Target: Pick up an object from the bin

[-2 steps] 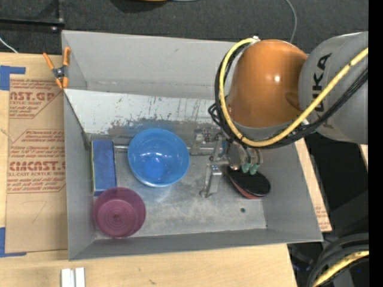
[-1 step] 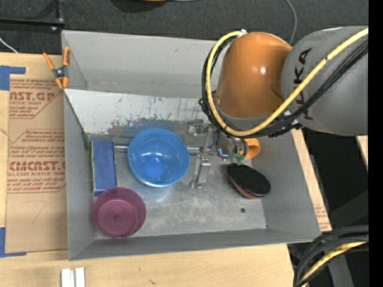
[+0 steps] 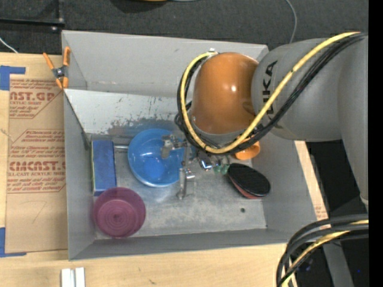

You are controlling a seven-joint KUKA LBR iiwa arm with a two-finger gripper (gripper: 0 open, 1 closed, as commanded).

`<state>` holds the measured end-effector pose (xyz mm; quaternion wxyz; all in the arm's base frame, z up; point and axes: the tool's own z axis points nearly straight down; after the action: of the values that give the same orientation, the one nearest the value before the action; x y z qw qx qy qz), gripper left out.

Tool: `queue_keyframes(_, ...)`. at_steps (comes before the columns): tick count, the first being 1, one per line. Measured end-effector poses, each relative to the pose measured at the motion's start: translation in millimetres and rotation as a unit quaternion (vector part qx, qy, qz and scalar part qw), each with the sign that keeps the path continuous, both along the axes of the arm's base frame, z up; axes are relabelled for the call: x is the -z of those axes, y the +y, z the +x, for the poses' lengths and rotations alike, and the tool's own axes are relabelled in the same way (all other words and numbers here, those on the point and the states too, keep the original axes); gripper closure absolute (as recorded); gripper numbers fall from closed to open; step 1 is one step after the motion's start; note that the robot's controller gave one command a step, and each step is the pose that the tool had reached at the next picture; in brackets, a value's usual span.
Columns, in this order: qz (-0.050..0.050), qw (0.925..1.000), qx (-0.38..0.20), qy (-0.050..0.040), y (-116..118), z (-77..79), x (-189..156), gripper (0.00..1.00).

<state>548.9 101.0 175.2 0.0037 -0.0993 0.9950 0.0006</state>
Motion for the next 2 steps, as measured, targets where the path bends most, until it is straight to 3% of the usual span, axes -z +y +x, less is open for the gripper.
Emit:
queue_keyframes(1, 0.001, 0.9901, 0.140, 0.0023, -2.0, -16.2, -7.0, 0.00)
queue_keyframes(2, 0.002, 0.9821, 0.188, -0.0018, 13.3, -9.4, 53.7, 0.00)
